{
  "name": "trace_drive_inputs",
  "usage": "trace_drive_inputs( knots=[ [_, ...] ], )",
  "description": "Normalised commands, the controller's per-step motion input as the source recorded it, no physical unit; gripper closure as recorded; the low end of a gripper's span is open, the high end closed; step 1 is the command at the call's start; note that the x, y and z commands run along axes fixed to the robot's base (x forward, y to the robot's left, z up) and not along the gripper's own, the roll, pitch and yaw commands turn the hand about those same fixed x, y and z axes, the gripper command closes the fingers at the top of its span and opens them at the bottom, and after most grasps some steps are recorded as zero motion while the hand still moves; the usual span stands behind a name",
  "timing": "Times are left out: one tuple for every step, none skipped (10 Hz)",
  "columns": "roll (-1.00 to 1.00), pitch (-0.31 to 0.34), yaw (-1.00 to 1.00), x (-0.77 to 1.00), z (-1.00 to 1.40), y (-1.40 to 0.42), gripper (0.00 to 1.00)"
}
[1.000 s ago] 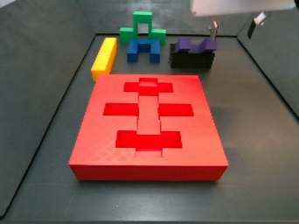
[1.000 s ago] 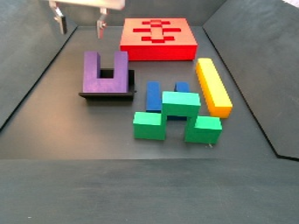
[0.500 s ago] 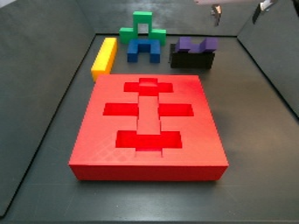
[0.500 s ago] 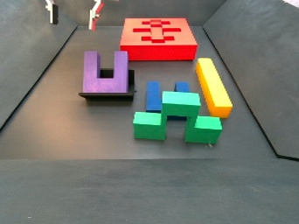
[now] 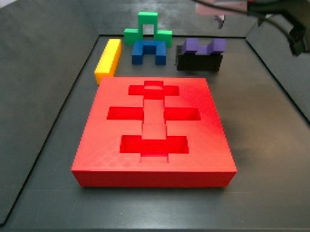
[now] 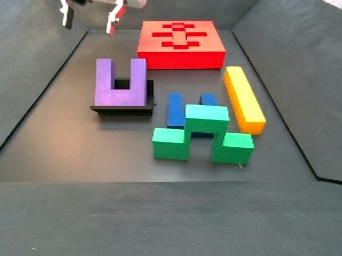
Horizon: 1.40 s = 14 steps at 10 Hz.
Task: Pick up the purple object. Move up. Place the purple object on the fixture. Regrasp the purple object. Move to above the board. Insert the purple object.
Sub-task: Regrasp the purple object.
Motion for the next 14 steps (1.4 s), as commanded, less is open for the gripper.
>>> trace_drive_inputs(
  knots=[
    [0.84,-0.051,0.47,0.11,-0.21,-0.02,0.00],
    [0.78,-0.080,0.60,0.16,-0.24,0.00,0.00],
    [0.69,-0.094,0.66,0.13,-0.24,0.00,0.00],
    [0.61,-0.071,0.65,0.07,-0.21,0.00,0.00],
    [0.61,-0.034,0.62,0.00,-0.18,0.00,0.00],
    [0.53,0.000,0.46,0.00,-0.13,-0.07,0.00],
    [0.33,0.000,0.23,-0.12,-0.11,-0.08,0.00],
    [0.33,0.031,0.08,0.00,-0.15,-0.13,0.00],
    [0.26,0.194,0.00,0.09,-0.32,-0.11,0.00],
    [0.22,0.251,0.00,0.15,-0.42,-0.05,0.00],
    [0.16,0.397,0.00,0.19,-0.45,0.00,0.00],
    [0.00,0.534,0.00,0.08,-0.52,0.00,0.00],
    [0.00,0.631,0.00,0.00,-0.53,0.03,0.00],
    [0.00,0.706,-0.05,0.00,-0.37,0.01,0.00]
  ],
)
